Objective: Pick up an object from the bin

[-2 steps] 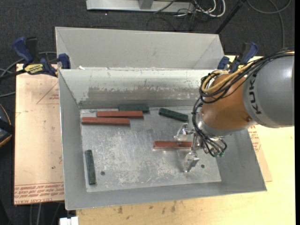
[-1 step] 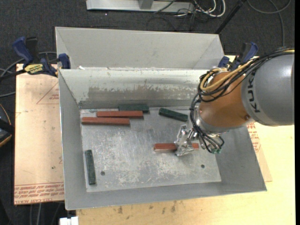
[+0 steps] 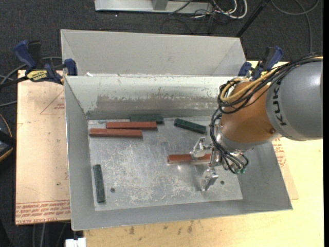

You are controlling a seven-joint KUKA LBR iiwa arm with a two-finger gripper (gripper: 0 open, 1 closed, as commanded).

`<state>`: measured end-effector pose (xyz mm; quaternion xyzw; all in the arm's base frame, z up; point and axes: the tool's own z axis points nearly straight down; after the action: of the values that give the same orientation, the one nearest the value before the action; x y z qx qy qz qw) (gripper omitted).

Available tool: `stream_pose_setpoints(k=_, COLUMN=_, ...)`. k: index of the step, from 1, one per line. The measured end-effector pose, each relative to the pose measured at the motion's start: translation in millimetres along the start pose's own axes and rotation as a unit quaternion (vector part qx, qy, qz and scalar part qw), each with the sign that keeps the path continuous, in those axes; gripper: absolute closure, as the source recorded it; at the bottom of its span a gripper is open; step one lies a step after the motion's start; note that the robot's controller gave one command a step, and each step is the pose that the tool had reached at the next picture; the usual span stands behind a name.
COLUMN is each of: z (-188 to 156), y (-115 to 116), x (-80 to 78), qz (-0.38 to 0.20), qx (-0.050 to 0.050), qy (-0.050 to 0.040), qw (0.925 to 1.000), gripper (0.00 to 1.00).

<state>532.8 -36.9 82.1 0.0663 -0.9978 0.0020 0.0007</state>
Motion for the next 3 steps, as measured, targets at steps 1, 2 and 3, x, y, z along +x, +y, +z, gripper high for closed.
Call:
stream_pose_setpoints(k=1, z=-0.1, y=0.3, x=-1.6, qz=0.0, qx=0.0, qy=-0.0042, qw=1.0, gripper=0.0)
stream_pose_setpoints(k=2, z=-1.3, y=36.8, x=-76.0, qz=-0.01, qx=0.001, qy=-0.0117, qw=0.9999, gripper=1.0)
stream_pose_setpoints(k=3, z=-1.3, y=36.7, x=-76.0, qz=-0.01, qx=0.001, qy=-0.0117, qw=0.9999, gripper=1.0)
